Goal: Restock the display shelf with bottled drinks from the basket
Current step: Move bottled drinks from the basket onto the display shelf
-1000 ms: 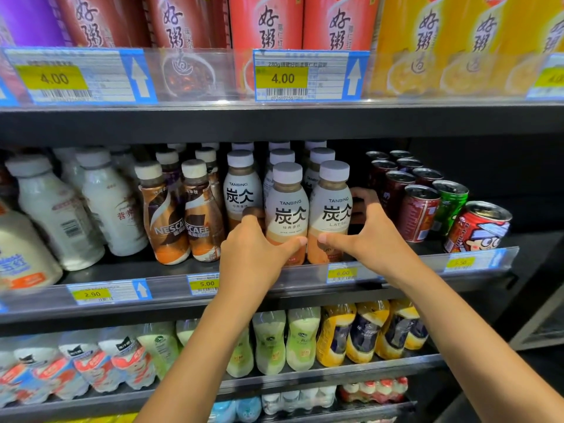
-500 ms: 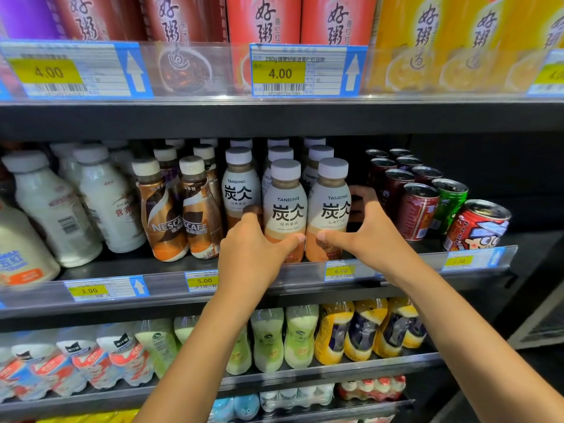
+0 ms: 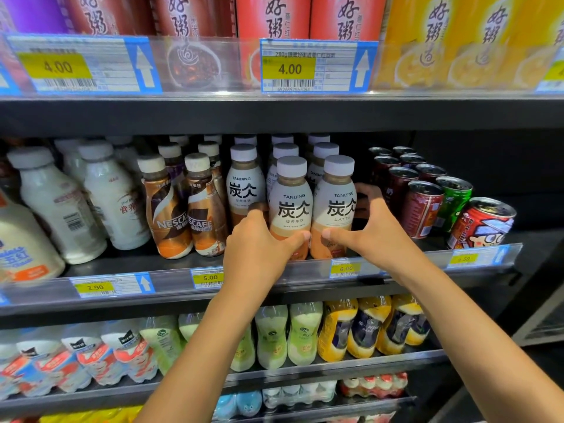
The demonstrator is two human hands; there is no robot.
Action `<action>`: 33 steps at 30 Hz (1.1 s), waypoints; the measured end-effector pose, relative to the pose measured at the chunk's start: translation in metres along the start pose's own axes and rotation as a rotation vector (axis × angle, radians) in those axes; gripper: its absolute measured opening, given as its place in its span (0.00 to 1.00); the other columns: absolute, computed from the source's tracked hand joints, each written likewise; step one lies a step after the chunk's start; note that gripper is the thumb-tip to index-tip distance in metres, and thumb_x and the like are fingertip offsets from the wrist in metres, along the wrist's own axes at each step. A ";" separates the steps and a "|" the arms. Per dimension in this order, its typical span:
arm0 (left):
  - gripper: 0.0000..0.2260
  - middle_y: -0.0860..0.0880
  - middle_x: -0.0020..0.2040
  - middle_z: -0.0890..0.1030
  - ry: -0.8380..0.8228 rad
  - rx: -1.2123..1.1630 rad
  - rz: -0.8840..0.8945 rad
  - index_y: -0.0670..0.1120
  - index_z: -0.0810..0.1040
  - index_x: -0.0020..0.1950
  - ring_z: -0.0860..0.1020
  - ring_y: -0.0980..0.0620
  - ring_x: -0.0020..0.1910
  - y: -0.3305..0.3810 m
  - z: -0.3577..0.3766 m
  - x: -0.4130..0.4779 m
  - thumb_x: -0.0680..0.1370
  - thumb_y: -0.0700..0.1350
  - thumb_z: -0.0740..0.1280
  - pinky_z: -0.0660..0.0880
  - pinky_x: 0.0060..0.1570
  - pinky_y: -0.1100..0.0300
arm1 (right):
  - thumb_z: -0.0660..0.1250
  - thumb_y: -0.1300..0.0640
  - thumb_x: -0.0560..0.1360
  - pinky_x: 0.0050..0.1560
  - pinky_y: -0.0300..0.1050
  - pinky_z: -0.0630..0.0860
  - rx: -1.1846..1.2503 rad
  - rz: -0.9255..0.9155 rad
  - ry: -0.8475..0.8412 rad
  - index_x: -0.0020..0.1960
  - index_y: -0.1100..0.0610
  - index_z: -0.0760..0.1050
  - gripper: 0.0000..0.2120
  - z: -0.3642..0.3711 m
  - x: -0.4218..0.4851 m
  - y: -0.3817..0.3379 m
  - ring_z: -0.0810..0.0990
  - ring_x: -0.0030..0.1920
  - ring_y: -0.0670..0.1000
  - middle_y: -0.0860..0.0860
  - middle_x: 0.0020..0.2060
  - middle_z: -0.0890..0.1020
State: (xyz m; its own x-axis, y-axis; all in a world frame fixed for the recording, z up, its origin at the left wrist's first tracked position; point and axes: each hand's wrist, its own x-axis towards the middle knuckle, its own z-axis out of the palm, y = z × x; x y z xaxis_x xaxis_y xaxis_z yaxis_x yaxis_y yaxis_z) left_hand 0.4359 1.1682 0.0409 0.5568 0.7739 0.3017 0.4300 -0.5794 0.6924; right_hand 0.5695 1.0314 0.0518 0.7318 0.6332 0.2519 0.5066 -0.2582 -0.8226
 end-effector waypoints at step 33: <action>0.19 0.50 0.49 0.84 -0.058 -0.333 -0.050 0.47 0.79 0.54 0.82 0.53 0.48 -0.131 -0.121 0.070 0.67 0.46 0.80 0.78 0.49 0.58 | 0.70 0.38 0.73 0.50 0.54 0.76 -0.465 -0.143 0.143 0.59 0.61 0.75 0.28 0.172 0.006 -0.115 0.79 0.52 0.66 0.60 0.50 0.83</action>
State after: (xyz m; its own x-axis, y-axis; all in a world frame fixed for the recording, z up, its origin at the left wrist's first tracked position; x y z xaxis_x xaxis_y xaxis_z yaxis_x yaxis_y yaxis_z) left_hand 0.3325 1.3294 0.0510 0.5844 0.7781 0.2305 0.2081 -0.4182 0.8842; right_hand 0.4374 1.1901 0.0605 0.6788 0.5882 0.4395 0.7320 -0.4944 -0.4689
